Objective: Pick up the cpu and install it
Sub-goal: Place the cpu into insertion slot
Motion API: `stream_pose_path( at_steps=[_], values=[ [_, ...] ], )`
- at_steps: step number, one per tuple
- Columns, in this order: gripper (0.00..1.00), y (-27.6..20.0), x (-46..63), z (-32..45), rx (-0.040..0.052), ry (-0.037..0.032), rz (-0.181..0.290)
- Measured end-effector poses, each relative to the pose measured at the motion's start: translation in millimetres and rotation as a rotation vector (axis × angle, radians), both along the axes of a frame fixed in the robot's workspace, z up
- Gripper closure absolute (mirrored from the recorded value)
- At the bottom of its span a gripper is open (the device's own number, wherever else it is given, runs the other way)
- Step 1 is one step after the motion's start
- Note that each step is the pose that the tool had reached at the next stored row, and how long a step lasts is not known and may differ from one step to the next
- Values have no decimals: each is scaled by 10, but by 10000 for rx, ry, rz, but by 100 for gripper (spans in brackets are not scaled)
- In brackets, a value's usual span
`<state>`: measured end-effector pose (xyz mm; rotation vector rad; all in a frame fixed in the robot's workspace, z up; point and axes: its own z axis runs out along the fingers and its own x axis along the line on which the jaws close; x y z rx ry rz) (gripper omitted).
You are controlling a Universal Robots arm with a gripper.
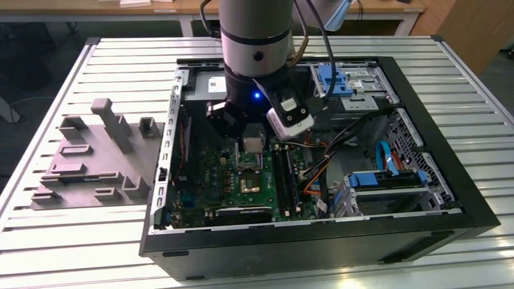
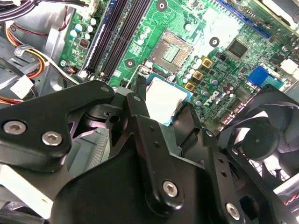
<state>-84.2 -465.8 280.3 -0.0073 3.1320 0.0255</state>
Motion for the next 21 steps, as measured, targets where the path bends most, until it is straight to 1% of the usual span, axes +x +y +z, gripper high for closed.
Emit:
stream_pose_path(
  at_steps=[12,21],
  values=[
    [53,0,0,-54,0,0,0],
    [53,-1,0,-119,0,1,0]
  ],
)
